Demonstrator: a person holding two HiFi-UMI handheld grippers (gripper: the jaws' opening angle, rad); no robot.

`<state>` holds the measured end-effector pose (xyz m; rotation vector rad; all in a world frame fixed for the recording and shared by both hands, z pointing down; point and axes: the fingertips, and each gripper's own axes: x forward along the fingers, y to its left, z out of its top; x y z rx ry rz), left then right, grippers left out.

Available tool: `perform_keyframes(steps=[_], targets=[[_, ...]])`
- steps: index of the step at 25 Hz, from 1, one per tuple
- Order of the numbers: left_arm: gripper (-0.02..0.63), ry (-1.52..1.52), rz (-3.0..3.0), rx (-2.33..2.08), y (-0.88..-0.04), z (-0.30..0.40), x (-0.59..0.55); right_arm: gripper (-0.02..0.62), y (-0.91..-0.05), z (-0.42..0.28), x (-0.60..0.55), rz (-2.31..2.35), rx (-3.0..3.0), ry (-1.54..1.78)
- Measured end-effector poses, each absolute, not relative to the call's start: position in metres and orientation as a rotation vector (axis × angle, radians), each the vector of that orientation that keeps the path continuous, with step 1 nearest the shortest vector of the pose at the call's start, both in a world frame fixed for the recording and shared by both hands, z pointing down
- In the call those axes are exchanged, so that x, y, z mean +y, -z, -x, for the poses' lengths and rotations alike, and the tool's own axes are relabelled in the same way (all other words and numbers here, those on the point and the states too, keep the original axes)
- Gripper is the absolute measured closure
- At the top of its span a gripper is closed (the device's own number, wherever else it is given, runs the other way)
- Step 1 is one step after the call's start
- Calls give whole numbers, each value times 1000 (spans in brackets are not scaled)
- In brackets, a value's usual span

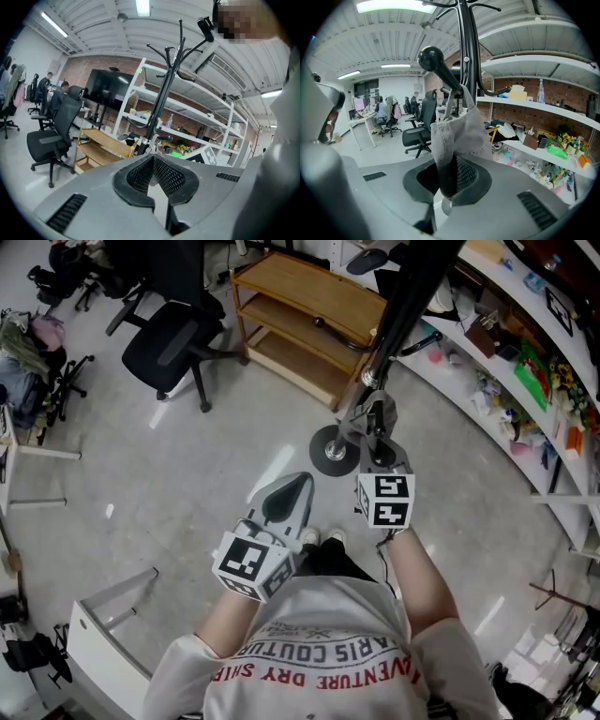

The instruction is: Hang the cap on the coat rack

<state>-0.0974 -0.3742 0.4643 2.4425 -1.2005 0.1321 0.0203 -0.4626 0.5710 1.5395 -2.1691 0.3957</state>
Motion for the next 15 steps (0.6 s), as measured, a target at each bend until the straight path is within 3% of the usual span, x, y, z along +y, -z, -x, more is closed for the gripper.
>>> perform_keyframes(steps=[15], targets=[[600, -170, -2378, -1217, -485, 99, -372, 569, -584, -33, -467, -1605, -2177, -357]])
